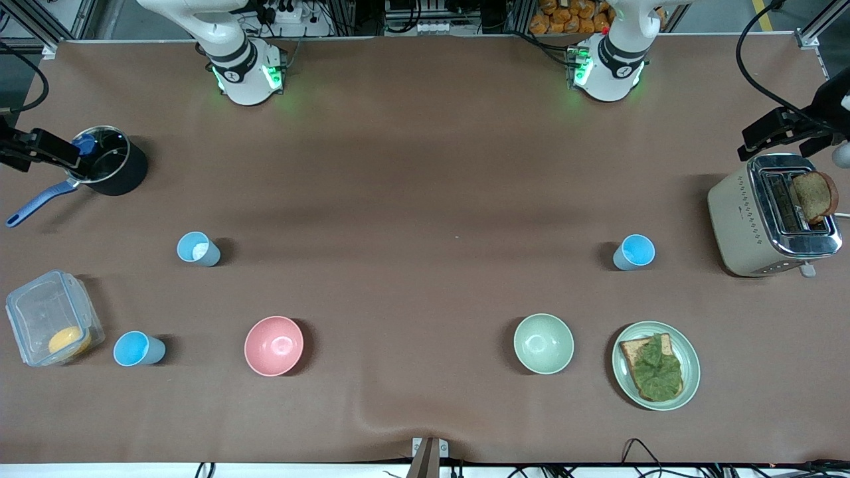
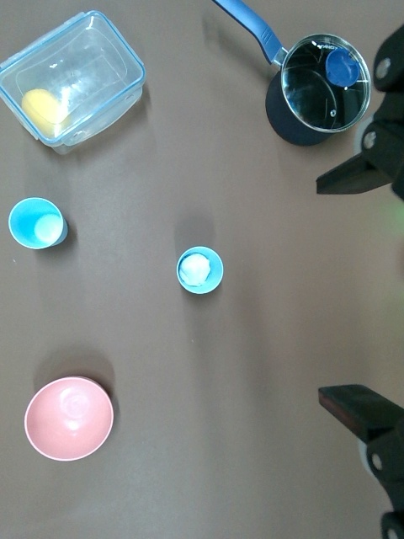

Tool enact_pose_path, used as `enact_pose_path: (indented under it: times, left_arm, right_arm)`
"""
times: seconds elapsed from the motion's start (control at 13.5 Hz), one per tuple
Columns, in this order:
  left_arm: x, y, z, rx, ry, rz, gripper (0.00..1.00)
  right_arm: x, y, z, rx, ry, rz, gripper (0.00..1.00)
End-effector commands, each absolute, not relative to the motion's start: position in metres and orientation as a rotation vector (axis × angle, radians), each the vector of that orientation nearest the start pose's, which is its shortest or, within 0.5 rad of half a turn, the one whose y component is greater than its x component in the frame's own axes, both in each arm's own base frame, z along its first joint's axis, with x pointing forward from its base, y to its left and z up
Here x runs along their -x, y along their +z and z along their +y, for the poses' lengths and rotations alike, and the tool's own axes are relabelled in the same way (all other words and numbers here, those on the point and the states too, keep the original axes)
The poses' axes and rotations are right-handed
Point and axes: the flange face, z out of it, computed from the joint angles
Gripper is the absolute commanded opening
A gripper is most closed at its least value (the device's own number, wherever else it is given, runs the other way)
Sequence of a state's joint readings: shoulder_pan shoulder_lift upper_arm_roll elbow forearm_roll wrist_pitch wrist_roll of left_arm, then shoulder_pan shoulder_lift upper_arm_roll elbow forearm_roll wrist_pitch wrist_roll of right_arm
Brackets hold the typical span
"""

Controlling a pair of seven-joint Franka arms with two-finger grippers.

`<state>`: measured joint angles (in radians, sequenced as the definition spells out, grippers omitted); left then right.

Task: Stack blue cups with both arms

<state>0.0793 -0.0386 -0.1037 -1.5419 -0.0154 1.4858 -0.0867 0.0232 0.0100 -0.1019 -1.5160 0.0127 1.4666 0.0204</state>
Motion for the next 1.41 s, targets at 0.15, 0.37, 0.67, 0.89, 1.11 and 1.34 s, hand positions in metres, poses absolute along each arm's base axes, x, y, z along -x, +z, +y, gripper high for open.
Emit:
enact_pose_path:
  times: [0.15,0.37,0.67,0.89,1.11,1.34]
  left_arm:
    - [-0.535,0.657,-0.012,3.139,0.039,-0.117,1.00]
    - [-0.553,0.611,-0.009,3.139,0.168,-0.110,1.00]
    - [-0.570,0.519,-0.008,3.145,0.124,-0.115,1.00]
    - [-0.577,0.443,0.002,3.147,0.201,-0.139,1.00]
    - [-0.581,0.396,0.009,3.161,0.223,-0.143,1.00]
    - [-0.570,0.352,0.005,3.165,0.153,-0.134,1.00]
  right_arm:
    - [-0.543,0.640,-0.041,3.122,0.105,0.173,1.00]
    - [-0.543,0.640,-0.041,3.121,0.103,0.173,1.00]
    - [-0.546,0.636,-0.034,3.116,0.117,0.150,1.00]
    - [-0.572,0.587,-0.001,3.165,0.246,0.041,1.00]
    - [-0.593,0.531,0.008,3.186,0.404,0.008,1.00]
    - [-0.609,0.436,0.020,3.180,0.462,-0.016,1.00]
